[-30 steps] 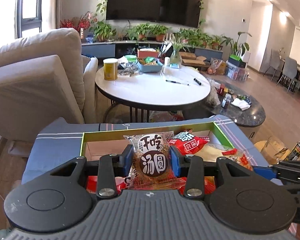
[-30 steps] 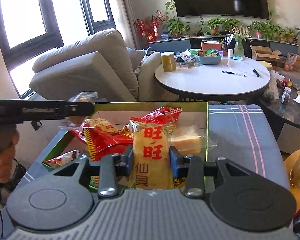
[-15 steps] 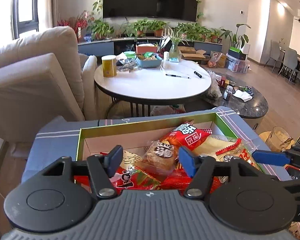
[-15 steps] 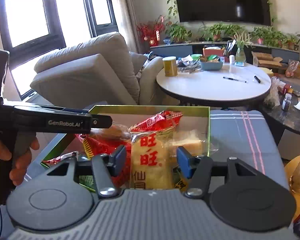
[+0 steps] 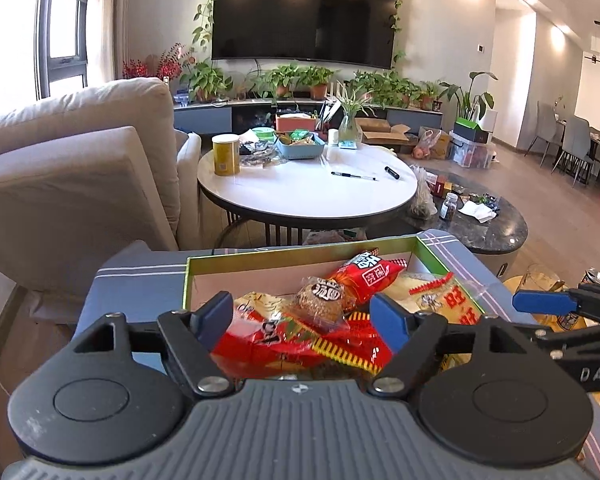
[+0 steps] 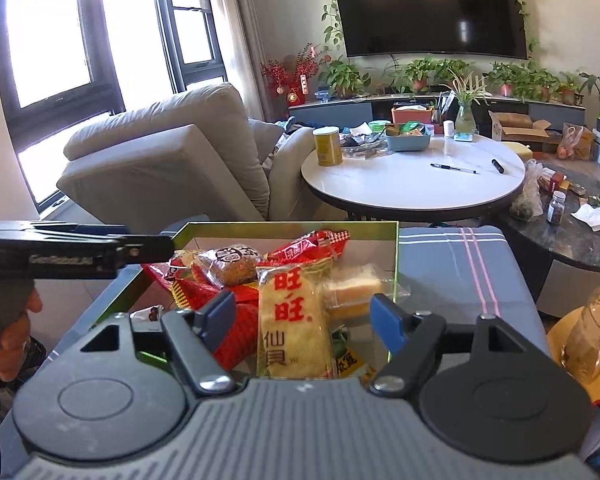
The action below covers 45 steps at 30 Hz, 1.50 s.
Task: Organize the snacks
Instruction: 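Lower the rice-cracker pack into the box and open the right gripper, then move the left tool to the orange cake pack while the right tool moves to the brown nut pack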
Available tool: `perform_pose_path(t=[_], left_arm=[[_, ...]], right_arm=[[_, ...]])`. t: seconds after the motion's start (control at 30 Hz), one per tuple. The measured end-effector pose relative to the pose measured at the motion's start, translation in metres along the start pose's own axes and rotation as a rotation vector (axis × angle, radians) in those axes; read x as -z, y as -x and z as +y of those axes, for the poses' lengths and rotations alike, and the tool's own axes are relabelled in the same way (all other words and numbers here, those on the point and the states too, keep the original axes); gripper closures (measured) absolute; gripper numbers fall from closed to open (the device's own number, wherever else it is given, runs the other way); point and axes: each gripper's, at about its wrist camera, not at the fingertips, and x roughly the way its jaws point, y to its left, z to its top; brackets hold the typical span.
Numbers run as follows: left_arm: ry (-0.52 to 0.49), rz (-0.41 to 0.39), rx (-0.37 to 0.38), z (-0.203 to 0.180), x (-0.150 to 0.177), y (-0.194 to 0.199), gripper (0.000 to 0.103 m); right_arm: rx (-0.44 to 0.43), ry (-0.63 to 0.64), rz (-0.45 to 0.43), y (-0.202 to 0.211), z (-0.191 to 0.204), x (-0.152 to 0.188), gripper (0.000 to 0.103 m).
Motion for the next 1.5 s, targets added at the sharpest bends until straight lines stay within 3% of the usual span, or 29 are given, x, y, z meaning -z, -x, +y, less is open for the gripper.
perform_pose_path(t=[0.23, 0.4, 0.57, 0.93, 1.13, 1.37, 1.5], left_arm=[[-0.029, 0.008, 0.024, -0.002, 0.028, 0.033, 0.016], [-0.033, 0.077, 0.011, -0.006, 0.062, 0.042, 0.014], [0.067, 0.191, -0.012, -0.003, 0.083, 0.036, 0.014], [0.316, 0.305, -0.082, 0.002, 0.083, 0.012, 0.014], [0.278, 0.326, -0.137, -0.015, 0.085, -0.003, 0.009], [0.125, 0.312, -0.168, -0.038, 0.091, -0.007, 0.009], [0.034, 0.288, -0.17, -0.043, 0.1, -0.002, 0.017]], right_arm=[[0.002, -0.015, -0.01, 0.015, 0.002, 0.006, 0.017], [0.004, -0.028, -0.004, 0.024, 0.002, 0.013, 0.017], [0.018, -0.023, 0.006, 0.03, 0.003, 0.024, 0.017], [0.007, -0.033, 0.007, 0.036, 0.0, 0.034, 0.017], [0.003, -0.034, 0.021, 0.033, -0.004, 0.039, 0.017], [0.014, -0.045, 0.041, 0.033, -0.011, 0.046, 0.017], [0.027, -0.048, 0.051, 0.035, -0.015, 0.05, 0.017]])
